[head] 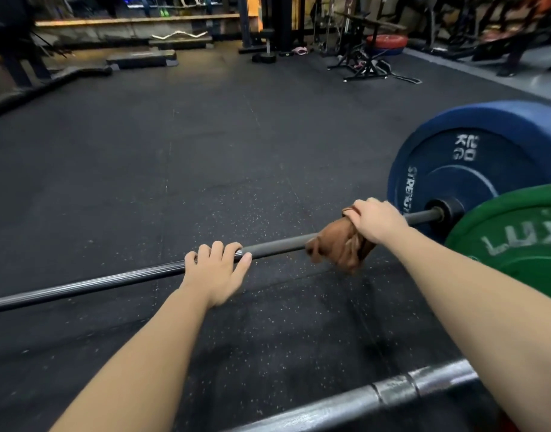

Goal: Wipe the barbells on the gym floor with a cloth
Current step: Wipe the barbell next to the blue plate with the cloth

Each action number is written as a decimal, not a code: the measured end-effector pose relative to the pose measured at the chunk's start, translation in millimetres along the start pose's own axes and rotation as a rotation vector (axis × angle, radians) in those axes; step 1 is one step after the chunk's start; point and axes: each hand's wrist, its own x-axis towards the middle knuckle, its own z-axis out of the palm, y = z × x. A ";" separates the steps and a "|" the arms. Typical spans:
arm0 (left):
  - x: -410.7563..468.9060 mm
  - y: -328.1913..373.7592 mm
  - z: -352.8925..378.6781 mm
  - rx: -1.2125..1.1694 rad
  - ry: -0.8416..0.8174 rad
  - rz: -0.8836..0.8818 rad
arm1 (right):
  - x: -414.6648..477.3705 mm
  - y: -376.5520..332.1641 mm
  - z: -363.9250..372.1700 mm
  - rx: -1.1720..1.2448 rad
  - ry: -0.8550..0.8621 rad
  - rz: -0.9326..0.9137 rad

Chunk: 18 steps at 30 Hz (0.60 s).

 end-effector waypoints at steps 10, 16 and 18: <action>1.8 5.2 -3.8 0.084 -0.046 -0.048 | -17.2 -75.0 16.4 0.037 0.033 -0.059; 2.6 10.1 -10.2 0.073 -0.063 -0.081 | -18.8 -71.0 16.3 0.035 0.032 -0.191; 3.3 9.4 -11.5 0.067 -0.084 -0.084 | -14.2 -50.3 12.2 0.010 0.048 -0.191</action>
